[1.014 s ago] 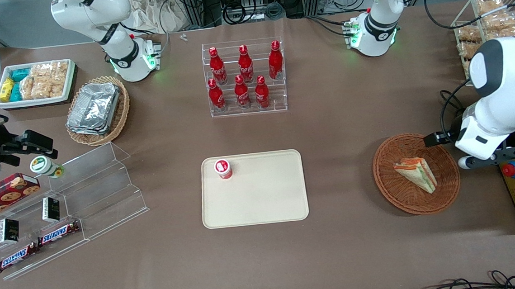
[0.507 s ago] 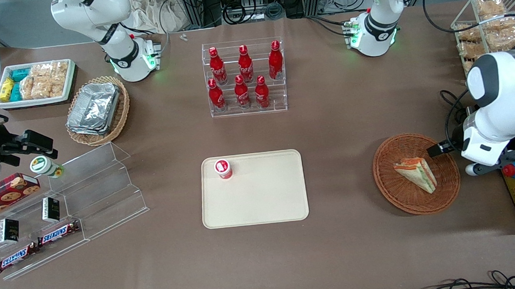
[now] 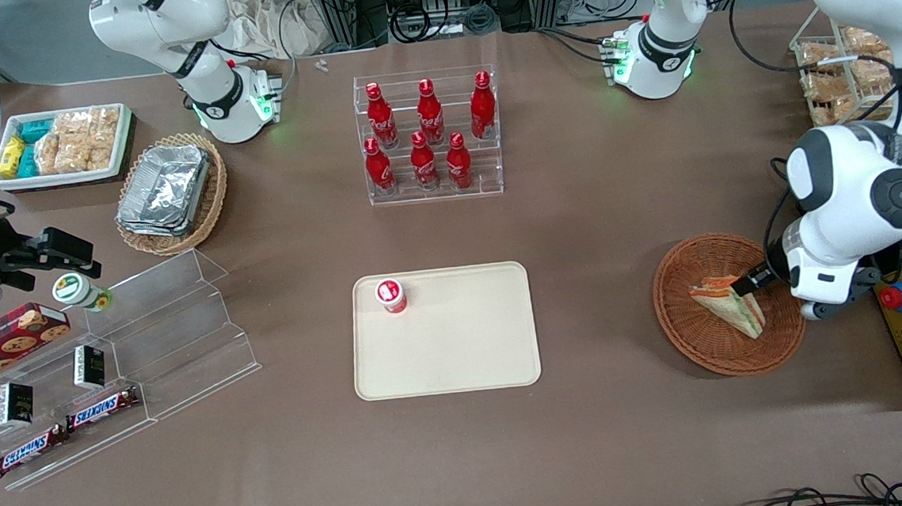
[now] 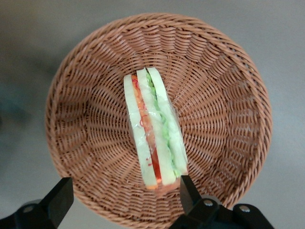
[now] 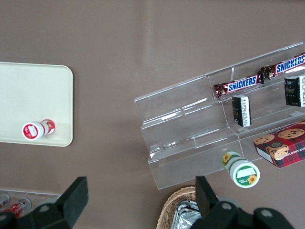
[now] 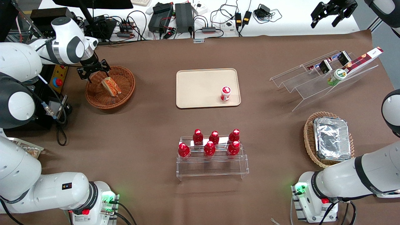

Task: Place sandwich from basket to tray
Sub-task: 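Lower the left gripper and close it on the sandwich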

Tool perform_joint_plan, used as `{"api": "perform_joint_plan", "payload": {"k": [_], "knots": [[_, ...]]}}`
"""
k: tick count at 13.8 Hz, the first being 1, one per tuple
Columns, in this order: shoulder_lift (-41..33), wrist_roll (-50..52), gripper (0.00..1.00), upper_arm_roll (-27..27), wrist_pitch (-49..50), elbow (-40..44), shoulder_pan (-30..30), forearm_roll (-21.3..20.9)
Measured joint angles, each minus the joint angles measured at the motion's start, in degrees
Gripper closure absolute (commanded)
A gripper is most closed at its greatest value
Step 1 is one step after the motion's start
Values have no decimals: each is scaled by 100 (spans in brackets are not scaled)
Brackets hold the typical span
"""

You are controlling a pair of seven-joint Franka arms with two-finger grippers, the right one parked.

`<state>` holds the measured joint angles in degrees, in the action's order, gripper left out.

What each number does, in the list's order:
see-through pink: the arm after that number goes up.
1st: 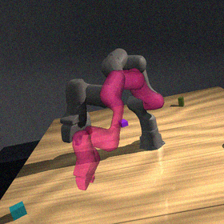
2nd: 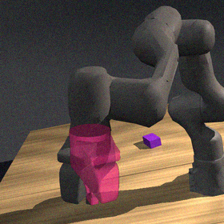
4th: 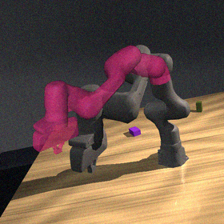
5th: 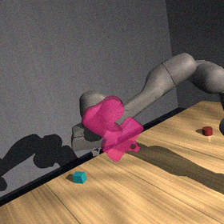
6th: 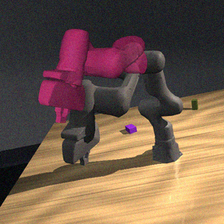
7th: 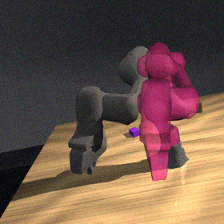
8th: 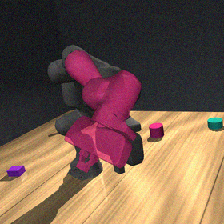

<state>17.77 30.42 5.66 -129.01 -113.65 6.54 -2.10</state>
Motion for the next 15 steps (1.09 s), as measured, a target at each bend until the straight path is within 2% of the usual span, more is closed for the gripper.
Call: {"api": "perform_joint_plan", "payload": {"k": [3, 11, 12, 15], "knots": [[129, 185, 1, -2, -356, 0, 14, 314], [345, 342, 3, -4, -545, -20, 48, 336], [429, 343, 7, -6, -623, -27, 76, 337], [599, 343, 32, -3, -728, -27, 119, 338]]}}
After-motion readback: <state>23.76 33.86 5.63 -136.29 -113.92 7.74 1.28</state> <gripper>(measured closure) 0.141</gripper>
